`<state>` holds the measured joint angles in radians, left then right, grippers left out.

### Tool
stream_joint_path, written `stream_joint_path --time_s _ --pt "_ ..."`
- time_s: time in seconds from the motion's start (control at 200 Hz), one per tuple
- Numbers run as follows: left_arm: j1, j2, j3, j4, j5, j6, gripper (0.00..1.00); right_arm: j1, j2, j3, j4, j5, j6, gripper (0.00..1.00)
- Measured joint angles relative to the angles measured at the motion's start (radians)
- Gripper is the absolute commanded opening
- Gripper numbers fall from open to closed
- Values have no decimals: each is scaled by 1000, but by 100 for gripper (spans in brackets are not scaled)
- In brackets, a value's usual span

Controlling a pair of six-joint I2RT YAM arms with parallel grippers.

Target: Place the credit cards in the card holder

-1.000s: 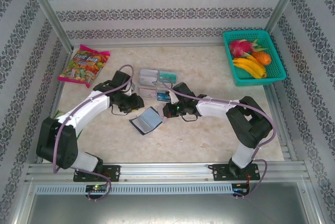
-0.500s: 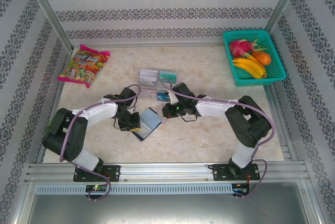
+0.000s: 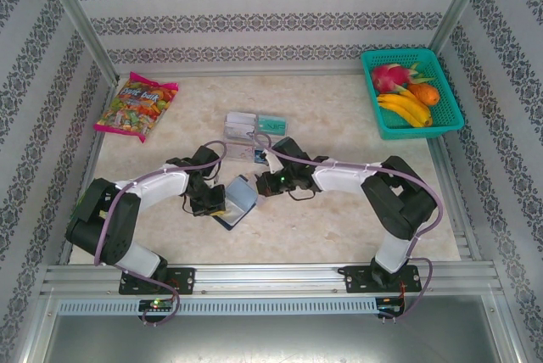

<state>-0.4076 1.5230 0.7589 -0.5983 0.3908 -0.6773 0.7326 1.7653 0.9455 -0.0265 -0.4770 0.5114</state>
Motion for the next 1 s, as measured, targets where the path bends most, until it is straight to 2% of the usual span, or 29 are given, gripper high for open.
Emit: stream_joint_path --time_s 0.45,0.56,0.63,0.749,1.004 --pt "-1 -3 7 -8 -9 0 0 74 29 61 18 -64 41 0" --pt "2 -18 8 -10 -48 1 1 84 47 62 17 -64 43 0" --pt "10 -41 9 -24 -91 1 6 89 48 62 16 -64 43 0" --pt "24 -116 29 -83 -158 6 23 89 51 71 7 -63 42 0" --pt "36 -245 136 -173 -237 4 26 123 76 98 -16 -51 39 0"
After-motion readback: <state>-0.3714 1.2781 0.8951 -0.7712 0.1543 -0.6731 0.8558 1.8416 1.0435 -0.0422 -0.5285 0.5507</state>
